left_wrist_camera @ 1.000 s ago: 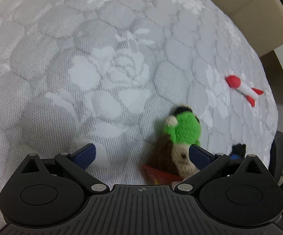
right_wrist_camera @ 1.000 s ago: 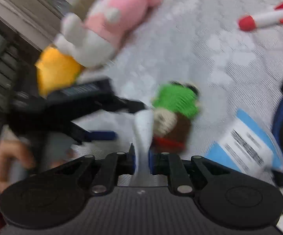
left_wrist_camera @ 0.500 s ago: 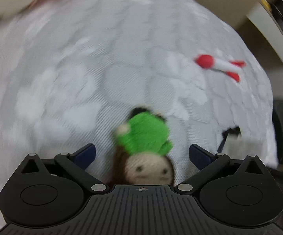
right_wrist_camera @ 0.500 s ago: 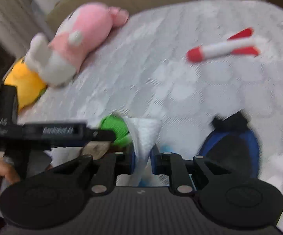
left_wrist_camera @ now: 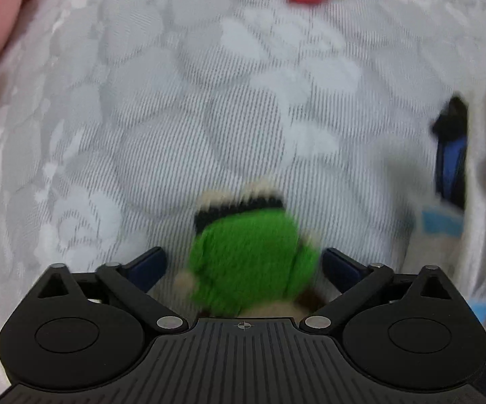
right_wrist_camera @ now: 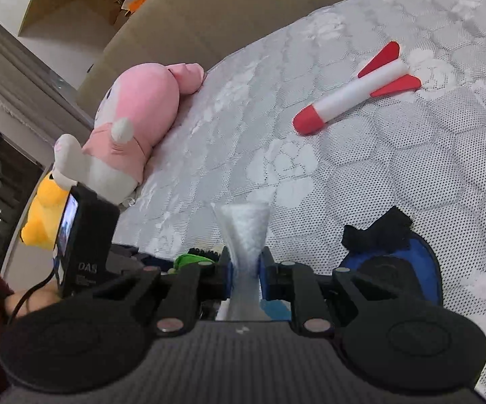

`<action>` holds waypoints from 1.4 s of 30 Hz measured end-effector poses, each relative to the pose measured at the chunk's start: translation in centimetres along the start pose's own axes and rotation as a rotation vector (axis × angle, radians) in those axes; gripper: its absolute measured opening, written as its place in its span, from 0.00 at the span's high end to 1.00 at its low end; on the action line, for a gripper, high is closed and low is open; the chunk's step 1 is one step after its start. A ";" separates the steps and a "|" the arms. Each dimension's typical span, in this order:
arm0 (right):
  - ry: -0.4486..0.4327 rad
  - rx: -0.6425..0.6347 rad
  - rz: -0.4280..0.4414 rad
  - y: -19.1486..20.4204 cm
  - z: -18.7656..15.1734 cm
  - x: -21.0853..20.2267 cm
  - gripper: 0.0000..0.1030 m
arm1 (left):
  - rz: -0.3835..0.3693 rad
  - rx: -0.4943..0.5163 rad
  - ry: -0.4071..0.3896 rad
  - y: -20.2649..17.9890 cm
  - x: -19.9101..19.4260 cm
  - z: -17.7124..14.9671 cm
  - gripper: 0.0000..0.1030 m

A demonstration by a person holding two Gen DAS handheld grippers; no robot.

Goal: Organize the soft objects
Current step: 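Grasp the crocheted doll with the left gripper and lift it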

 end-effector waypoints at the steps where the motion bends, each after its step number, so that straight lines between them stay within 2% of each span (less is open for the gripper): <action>1: -0.002 0.005 -0.002 -0.1 0.0 -0.1 0.82 | -0.008 -0.020 -0.013 -0.2 -0.3 0.2 0.30; 2: -0.004 0.009 -0.003 -0.3 0.0 -0.2 0.82 | -0.009 -0.034 -0.033 -0.3 -0.9 0.3 0.38; 5: -0.022 0.022 -0.030 -0.7 0.0 -0.8 0.82 | -0.081 -0.034 -0.138 -1.3 -4.1 0.3 0.38; 7: -0.036 0.025 -0.050 -1.1 0.2 -1.1 0.82 | -0.150 0.002 -0.230 -2.3 -7.0 -0.4 0.40; 9: -0.048 0.035 -0.040 -1.1 0.3 -1.3 0.82 | -0.181 0.005 -0.287 -2.3 -9.1 -2.0 0.52; 14: -0.076 0.097 0.134 0.5 0.3 -1.5 0.83 | -0.200 0.018 -0.262 -1.9 -9.4 -6.4 0.54; 16: -0.085 0.085 0.092 0.6 0.6 -1.2 0.86 | -0.141 0.044 -0.258 -1.5 -8.6 -7.0 0.54; 17: -0.090 0.057 0.032 0.3 0.8 -1.3 0.86 | -0.125 0.040 -0.262 -1.4 -8.4 -6.5 0.53; 19: -0.102 0.033 -0.046 -0.4 1.0 -1.7 0.86 | -0.113 0.020 -0.288 -1.1 -8.7 -4.6 0.49; 20: -0.109 0.052 -0.054 -0.9 1.0 -2.0 0.86 | -0.102 0.015 -0.300 -1.2 -8.6 -3.3 0.40; 21: -0.113 0.079 -0.048 -1.3 0.9 -2.3 0.86 | -0.083 0.019 -0.304 -1.5 -8.1 -1.8 0.24; 23: -0.110 0.118 -0.037 -1.9 0.7 -2.4 0.86 | -0.053 0.043 -0.283 -2.4 -6.2 0.8 0.08; 26: -0.089 0.076 -0.063 -2.0 0.4 -2.0 0.86 | 0.005 0.075 -0.212 -3.8 -2.7 3.5 0.08; 27: -0.083 0.061 -0.074 -2.1 0.3 -1.9 0.86 | 0.028 0.094 -0.191 -4.2 -1.9 3.6 0.16; 29: -0.072 0.069 -0.084 -2.9 0.3 -1.6 0.86 | 0.038 0.121 -0.152 -4.9 -0.8 3.5 0.48; 32: -0.070 0.127 -0.090 -4.4 0.3 -1.3 0.86 | -0.019 0.130 -0.203 -5.7 -3.7 3.0 0.50; 36: -0.103 0.145 -0.071 -4.7 1.1 -1.5 0.86 | -0.153 0.122 -0.357 -5.5 -10.1 -0.1 0.49; 40: -0.117 0.120 0.029 -2.4 1.1 -1.7 0.86 | -0.182 0.093 -0.307 -3.8 -10.8 -5.0 0.47; 42: -0.112 0.144 0.125 -0.8 0.7 -1.7 0.86 | -0.180 0.074 -0.285 -2.7 -10.8 -6.8 0.46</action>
Point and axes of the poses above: each gripper's, at about its wrist camera, not at the fingertips, and x roughly the way its jaws point, y to its left, z to its top, the point moved 7 cm from there along x, roughly the way its jaws point, and after that the axes turned 14 degrees about -x, right-handed, at the moved point
